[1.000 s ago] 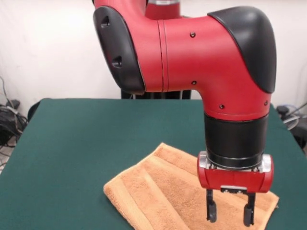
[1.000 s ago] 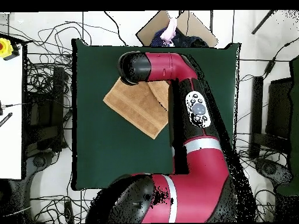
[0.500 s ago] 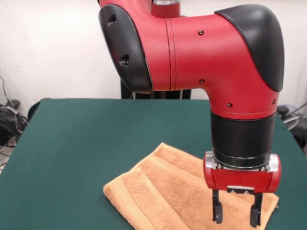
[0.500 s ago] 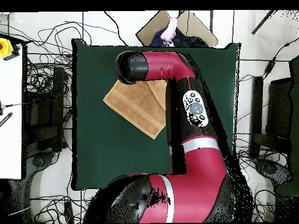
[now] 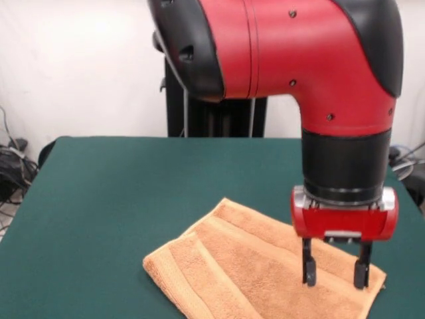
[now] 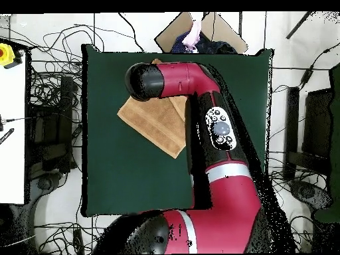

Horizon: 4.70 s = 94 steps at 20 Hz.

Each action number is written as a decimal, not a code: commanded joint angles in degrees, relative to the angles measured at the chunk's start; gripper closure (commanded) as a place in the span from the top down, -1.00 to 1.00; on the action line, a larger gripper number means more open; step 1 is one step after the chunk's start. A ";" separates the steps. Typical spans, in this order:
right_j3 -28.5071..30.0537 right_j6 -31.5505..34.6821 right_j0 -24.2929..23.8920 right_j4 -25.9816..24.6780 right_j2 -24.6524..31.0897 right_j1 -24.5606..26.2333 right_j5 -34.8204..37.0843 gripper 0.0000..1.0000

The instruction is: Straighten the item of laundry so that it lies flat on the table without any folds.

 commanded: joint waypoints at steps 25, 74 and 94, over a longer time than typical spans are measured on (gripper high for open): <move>24.49 18.01 21.08 -1.02 -25.69 -4.42 -19.05 1.00; 21.27 12.58 20.38 11.06 -29.38 10.26 -35.41 1.00; 10.38 2.47 8.32 9.86 -15.87 21.28 -29.77 1.00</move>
